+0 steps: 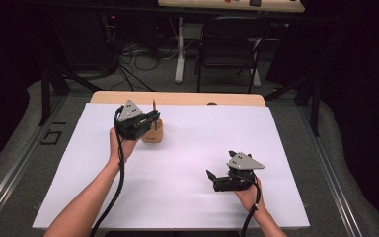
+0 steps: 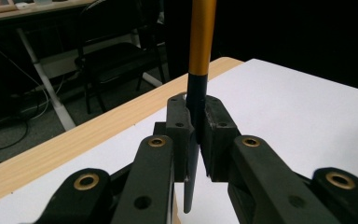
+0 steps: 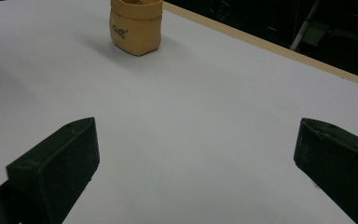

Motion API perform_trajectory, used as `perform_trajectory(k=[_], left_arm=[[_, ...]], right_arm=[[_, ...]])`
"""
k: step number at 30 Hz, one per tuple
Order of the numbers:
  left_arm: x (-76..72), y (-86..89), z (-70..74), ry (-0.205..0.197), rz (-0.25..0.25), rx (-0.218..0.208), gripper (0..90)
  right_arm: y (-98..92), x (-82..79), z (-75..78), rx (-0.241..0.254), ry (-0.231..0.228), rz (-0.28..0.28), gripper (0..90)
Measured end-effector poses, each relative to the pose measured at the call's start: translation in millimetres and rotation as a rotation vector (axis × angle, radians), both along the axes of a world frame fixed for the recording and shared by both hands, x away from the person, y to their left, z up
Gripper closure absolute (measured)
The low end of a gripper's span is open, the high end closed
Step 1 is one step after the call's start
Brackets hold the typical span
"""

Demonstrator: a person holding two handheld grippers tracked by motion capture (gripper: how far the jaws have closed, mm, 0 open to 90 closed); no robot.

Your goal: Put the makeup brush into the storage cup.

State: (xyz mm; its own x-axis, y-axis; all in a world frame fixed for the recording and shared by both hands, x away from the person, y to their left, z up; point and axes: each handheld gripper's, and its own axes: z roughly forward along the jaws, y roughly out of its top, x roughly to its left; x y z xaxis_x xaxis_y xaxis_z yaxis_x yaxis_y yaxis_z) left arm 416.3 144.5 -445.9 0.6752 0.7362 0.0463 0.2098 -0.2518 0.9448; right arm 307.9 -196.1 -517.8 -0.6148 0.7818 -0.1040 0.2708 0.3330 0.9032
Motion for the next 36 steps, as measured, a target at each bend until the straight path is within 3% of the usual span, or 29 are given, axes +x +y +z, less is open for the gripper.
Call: perform_trajectory(k=[13,36], left_arm=[[9.7,2.4,10.6,-0.012,0.027,0.017,82.9],[30.9,3.6,-4.6,0.015,0.082,0.020,82.8]], right_arm=[[-0.2,0.2,0.6,0.002,-0.002,-0.002,0.0],[-0.8,0.6,0.6,0.007,-0.002,-0.003,0.0]])
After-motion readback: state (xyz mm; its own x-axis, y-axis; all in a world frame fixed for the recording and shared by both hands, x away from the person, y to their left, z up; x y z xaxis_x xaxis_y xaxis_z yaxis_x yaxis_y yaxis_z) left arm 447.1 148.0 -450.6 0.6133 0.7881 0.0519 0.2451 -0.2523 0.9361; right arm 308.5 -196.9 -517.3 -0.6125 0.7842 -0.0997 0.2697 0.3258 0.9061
